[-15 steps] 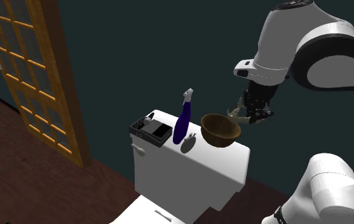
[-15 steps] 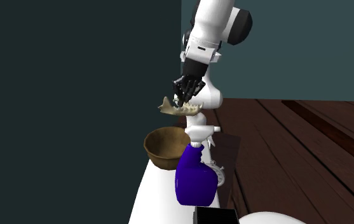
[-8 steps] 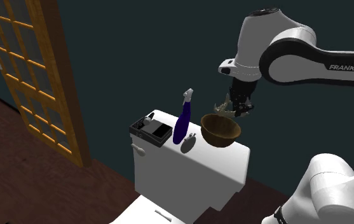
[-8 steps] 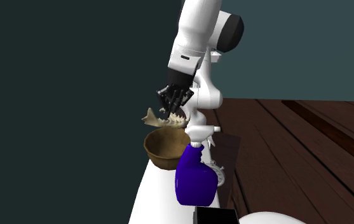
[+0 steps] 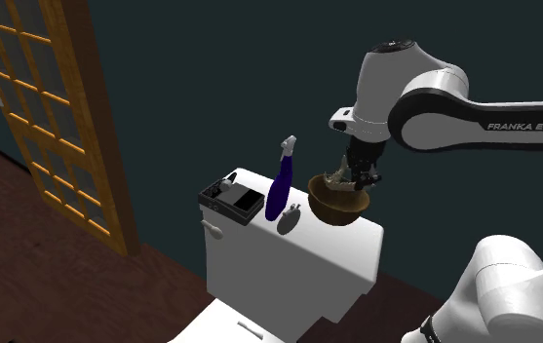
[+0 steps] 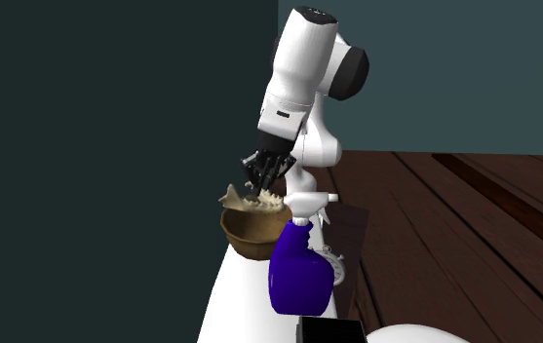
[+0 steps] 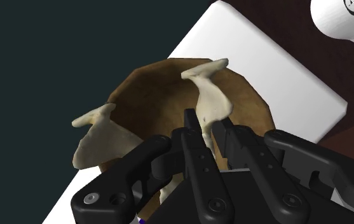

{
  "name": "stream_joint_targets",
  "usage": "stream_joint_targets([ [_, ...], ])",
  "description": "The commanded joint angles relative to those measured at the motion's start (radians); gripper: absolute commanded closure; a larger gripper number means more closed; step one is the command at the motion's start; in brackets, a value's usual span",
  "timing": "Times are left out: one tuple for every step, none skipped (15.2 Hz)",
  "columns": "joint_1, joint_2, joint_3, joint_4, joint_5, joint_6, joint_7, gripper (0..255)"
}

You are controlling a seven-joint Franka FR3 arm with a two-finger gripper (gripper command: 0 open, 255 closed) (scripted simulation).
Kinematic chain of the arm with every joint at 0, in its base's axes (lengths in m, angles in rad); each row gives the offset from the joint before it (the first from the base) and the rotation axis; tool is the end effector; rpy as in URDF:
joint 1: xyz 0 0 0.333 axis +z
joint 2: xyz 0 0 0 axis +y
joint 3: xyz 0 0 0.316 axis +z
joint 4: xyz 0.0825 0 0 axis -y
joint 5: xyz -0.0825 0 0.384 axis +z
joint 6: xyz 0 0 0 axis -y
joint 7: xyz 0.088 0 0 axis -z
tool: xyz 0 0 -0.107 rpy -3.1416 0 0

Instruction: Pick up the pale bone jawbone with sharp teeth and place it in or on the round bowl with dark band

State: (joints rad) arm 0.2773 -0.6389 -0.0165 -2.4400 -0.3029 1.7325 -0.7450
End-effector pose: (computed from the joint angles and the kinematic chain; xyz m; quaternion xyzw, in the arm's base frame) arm 0.3473 0.0637 0.5195 0.8512 0.5038 -0.0669 0.1310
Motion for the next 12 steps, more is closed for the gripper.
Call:
stream_joint_targets([
  [-0.001,0.001,-0.003,-0.027,-0.004,0.029,0.006,255],
  [-0.001,0.002,-0.003,-0.032,-0.004,0.033,0.007,255],
  [-0.001,0.001,-0.003,-0.032,-0.004,0.033,0.007,255],
  [-0.001,0.002,-0.003,-0.032,-0.004,0.033,0.007,255],
  [-0.001,0.002,-0.003,-0.032,-0.004,0.033,0.007,255],
  [-0.001,0.002,-0.003,-0.032,-0.004,0.033,0.007,255],
  [-0.001,0.002,-0.003,-0.032,-0.004,0.033,0.007,255],
  [-0.001,0.002,-0.003,-0.032,-0.004,0.033,0.007,255],
  [-0.001,0.002,-0.003,-0.032,-0.004,0.033,0.007,255],
  [-0.001,0.002,-0.003,-0.032,-0.004,0.033,0.007,0],
  [-0.001,0.002,-0.003,-0.032,-0.004,0.033,0.007,0],
  [-0.001,0.002,-0.003,-0.032,-0.004,0.033,0.007,0],
])
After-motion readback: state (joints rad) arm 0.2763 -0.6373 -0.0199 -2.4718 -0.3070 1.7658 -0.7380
